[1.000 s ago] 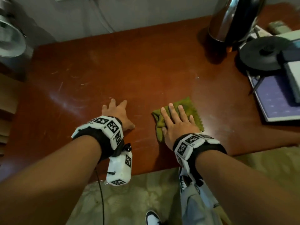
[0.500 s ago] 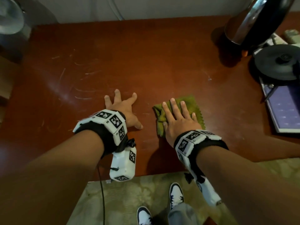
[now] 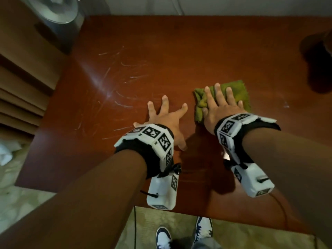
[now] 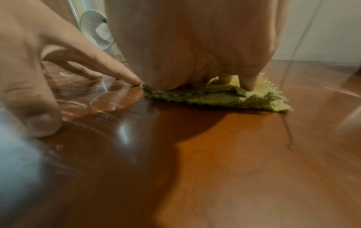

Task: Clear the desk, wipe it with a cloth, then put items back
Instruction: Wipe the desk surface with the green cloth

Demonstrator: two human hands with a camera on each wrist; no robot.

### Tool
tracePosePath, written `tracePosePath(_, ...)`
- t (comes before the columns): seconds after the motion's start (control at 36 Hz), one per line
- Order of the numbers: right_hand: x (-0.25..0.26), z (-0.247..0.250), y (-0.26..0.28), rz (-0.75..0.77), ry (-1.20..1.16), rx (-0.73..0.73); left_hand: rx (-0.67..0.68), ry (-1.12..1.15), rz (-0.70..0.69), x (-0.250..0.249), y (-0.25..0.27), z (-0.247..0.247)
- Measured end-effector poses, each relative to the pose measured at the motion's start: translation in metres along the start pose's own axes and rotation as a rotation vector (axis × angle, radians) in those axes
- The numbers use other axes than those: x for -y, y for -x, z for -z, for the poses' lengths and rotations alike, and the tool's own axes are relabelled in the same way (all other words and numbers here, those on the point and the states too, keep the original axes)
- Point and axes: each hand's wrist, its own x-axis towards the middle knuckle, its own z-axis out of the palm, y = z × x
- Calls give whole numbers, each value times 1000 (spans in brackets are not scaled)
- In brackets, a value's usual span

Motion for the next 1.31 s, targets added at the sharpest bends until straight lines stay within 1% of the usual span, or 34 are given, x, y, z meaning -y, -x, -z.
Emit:
tracePosePath(0.08, 0, 2, 0, -2, 3, -7, 0, -21, 8, 0, 1, 1)
tracePosePath(0.17, 0, -5, 9, -4, -18, -19, -15, -89, -2, -4, 5, 2)
tracePosePath(0.31, 9, -41, 50, 19, -21, -75, -81, -105, -17, 1, 10, -1)
tracePosePath(0.36, 16, -52, 59, 32, -37, -58, -123, -108, -8, 11, 9, -6)
tracePosePath(0.39, 17, -61, 77, -15, -71, -69, -142, -147, -62, 11, 15, -7)
tracePosePath(0.47, 28, -73, 85, 1, -96, -64, -181, -141, -14, 24, 14, -3)
tracePosePath(0.61, 62, -110, 129, -59, -130, -46, -187, -221, -45, 50, 26, -11)
tracePosePath(0.72, 75, -119, 140, -80, -137, -40, -166, -241, -42, 72, 31, -10)
tracePosePath(0.83, 77, -117, 141, -92, -129, -22, -168, -200, -19, 94, 29, 2)
tracePosePath(0.94, 78, -106, 132, -97, -114, -19, -125, -143, -32, 103, 21, 11)
tracePosePath(1.06, 89, -77, 95, -118, -130, 4, -90, -137, -71, 104, 12, 15)
tracePosePath(1.19, 105, -49, 50, -108, -100, -43, -27, -98, -97, 113, -8, 23)
tracePosePath(1.31, 111, -32, 23, -92, -75, -49, -19, -70, -102, 105, -17, 33)
